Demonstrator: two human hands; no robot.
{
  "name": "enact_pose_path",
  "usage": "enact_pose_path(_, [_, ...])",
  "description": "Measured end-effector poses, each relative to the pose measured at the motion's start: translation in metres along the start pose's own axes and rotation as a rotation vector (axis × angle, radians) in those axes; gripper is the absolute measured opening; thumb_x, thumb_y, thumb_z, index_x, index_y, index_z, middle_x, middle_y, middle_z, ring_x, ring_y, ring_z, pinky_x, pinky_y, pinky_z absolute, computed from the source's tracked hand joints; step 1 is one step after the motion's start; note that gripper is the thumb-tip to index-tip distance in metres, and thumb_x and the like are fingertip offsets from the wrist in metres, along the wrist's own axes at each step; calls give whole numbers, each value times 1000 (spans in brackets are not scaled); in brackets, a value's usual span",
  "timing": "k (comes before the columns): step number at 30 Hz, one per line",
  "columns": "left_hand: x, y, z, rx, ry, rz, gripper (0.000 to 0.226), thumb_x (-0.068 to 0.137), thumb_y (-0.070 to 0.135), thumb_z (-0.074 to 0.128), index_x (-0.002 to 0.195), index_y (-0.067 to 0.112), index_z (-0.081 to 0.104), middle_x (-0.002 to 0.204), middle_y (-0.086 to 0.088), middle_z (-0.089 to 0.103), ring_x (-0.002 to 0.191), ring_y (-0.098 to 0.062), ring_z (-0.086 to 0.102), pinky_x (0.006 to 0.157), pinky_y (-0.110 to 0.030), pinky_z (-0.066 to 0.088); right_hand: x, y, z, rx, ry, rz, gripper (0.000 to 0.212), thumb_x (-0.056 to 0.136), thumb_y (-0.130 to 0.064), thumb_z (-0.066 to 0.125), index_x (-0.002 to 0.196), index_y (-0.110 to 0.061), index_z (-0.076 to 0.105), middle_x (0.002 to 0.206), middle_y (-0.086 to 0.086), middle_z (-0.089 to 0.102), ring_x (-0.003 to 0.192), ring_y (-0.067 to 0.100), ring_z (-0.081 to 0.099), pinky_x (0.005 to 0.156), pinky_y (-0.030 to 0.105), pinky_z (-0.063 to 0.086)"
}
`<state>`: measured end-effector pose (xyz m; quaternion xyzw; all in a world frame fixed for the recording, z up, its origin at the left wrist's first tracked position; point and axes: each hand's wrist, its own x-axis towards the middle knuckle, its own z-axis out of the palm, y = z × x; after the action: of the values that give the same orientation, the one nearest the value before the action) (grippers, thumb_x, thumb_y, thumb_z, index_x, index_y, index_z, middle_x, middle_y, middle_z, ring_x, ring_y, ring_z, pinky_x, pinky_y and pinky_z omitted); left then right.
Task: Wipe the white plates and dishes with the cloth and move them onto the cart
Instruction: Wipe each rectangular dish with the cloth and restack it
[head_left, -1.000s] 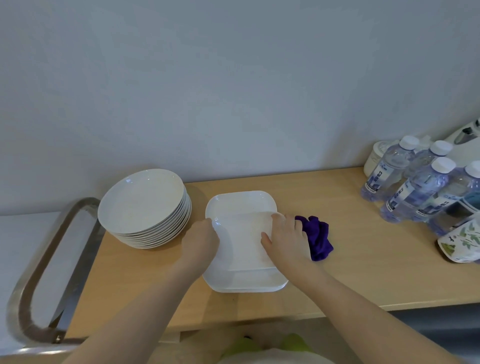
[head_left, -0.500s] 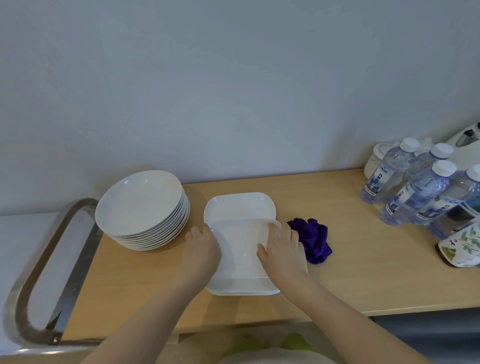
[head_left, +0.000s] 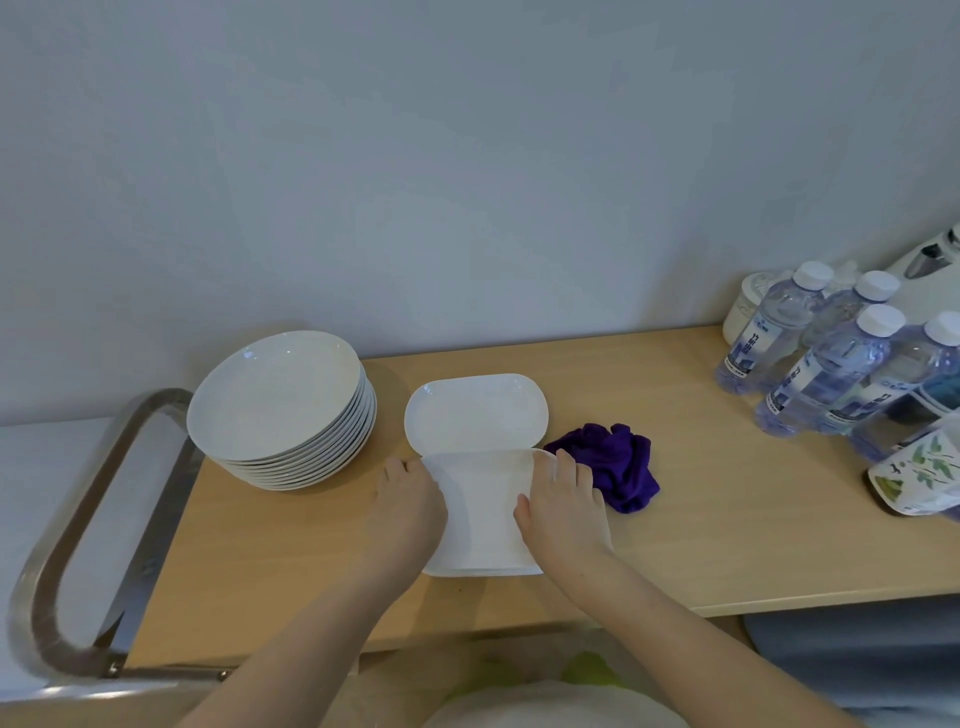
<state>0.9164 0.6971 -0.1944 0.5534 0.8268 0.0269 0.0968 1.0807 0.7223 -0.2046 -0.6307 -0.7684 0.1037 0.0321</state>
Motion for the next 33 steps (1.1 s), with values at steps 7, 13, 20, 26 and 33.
enact_pose_path(7, [-4, -1, 2, -32, -10, 6, 30, 98, 17, 34, 125, 6, 42, 122, -9, 42, 108, -22, 46, 89, -29, 43, -3, 2, 6, -44, -18, -11, 53, 95, -30, 41, 142, -14, 23, 152, 8, 22, 128, 25, 34, 96, 33, 39])
enact_pose_path(13, [-9, -5, 6, -88, -17, 18, 44, 97, 14, 35, 140, 6, 31, 132, -9, 39, 115, -23, 45, 94, -30, 41, -4, 13, 10, 2, -7, -52, 53, 95, -32, 42, 143, -16, 25, 153, 5, 19, 134, 23, 28, 101, 32, 36])
enact_pose_path(20, [-11, -5, 12, -97, 53, 85, 47, 94, 11, 39, 140, 9, 34, 134, -7, 40, 120, -23, 41, 98, -31, 36, 12, 39, -4, 57, 212, -65, 37, 88, -16, 55, 124, -11, 57, 133, 8, 51, 123, 28, 47, 97, 38, 40])
enact_pose_path(26, [-13, -4, 11, -111, 41, 105, 50, 93, 11, 39, 142, 11, 28, 142, -5, 34, 124, -22, 38, 101, -30, 35, 30, 74, -5, -55, 28, 1, 44, 95, -26, 43, 138, -22, 35, 149, -2, 28, 136, 18, 24, 107, 30, 24])
enact_pose_path(33, [-14, -10, 9, -121, 24, 116, 50, 95, 13, 38, 144, 13, 25, 147, -3, 29, 130, -19, 35, 103, -29, 35, 36, 93, -7, -140, 8, 54, 31, 95, -36, 46, 125, -26, 44, 128, -5, 45, 122, 16, 37, 90, 29, 35])
